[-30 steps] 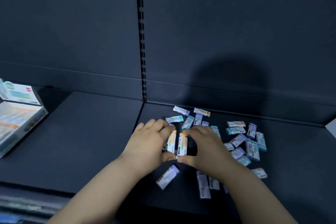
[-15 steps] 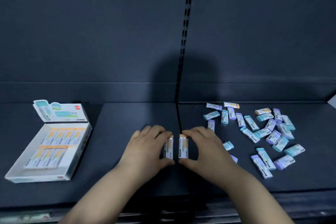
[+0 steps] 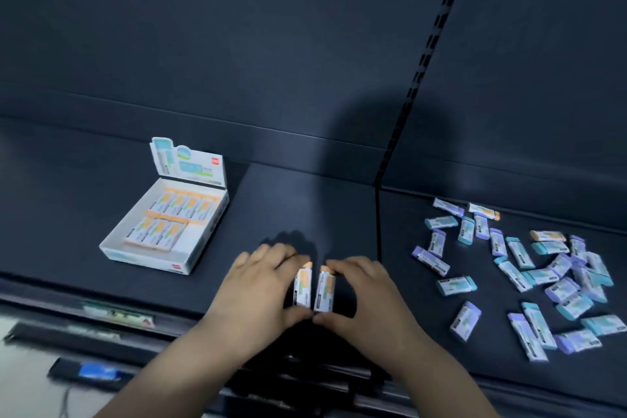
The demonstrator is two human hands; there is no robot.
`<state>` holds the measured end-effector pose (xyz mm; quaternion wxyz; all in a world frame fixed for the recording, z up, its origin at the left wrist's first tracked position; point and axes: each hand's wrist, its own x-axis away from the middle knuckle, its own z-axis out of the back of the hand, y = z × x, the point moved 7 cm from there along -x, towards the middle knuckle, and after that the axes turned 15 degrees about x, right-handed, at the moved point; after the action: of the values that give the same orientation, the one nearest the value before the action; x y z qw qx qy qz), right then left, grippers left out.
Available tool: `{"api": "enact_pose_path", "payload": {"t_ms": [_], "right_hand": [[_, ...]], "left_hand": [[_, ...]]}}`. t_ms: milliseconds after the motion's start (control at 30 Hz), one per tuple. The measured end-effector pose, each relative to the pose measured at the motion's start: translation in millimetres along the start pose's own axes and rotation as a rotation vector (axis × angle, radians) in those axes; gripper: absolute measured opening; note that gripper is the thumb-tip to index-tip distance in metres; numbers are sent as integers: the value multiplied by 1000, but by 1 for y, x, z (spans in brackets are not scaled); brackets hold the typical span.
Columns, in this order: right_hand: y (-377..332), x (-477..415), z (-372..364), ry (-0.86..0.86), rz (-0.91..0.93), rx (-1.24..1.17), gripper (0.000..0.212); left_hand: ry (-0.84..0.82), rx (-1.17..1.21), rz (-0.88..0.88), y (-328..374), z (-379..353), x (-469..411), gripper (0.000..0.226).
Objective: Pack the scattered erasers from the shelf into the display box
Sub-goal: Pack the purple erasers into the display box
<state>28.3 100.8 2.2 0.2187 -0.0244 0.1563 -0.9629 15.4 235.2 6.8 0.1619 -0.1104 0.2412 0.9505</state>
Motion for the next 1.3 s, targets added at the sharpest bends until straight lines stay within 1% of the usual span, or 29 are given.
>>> {"api": "enact_pose_path", "payload": {"t_ms": [167, 333, 400, 500, 600, 700, 767, 833, 933, 1033, 1200, 1300], "right_hand": [[-33, -9, -15, -3, -1, -36, 70], [-84, -47, -11, 85, -9, -69, 70], [-107, -65, -13, 119, -47, -78, 69], [-143, -90, -21, 163, -69, -57, 69], [-169, -112, -30, 135, -107, 17, 70], [-180, -120, -33, 108, -137, 120, 70], [-185, -123, -34, 60, -150, 208, 71], [-185, -125, -34, 11, -163, 299, 71], [-185, -131, -33, -27, -167, 374, 69], [-186, -137, -35, -67, -148, 428, 66], [-183, -150, -44, -200, -137, 534, 59], [-182, -155, -50, -241, -140, 609, 54]], "left_hand": [[25, 20, 59, -28, 19, 17, 64], [84, 37, 57, -77, 70, 15, 68], [46, 31, 65, -103, 90, 13, 71], [-20, -43, 56, -143, 115, 10, 74], [-72, -57, 46, -177, 128, 7, 75], [-136, -25, 26, -192, 128, 4, 77], [-200, 31, 13, -189, 126, 2, 76], [-201, 61, -20, -187, 121, 1, 76], [-230, 71, -20, -187, 112, -1, 74], [-250, 60, -23, -189, 102, -2, 73], [-286, 43, -2, -191, 89, -6, 70], [-304, 12, -7, -190, 85, -10, 66]]}}
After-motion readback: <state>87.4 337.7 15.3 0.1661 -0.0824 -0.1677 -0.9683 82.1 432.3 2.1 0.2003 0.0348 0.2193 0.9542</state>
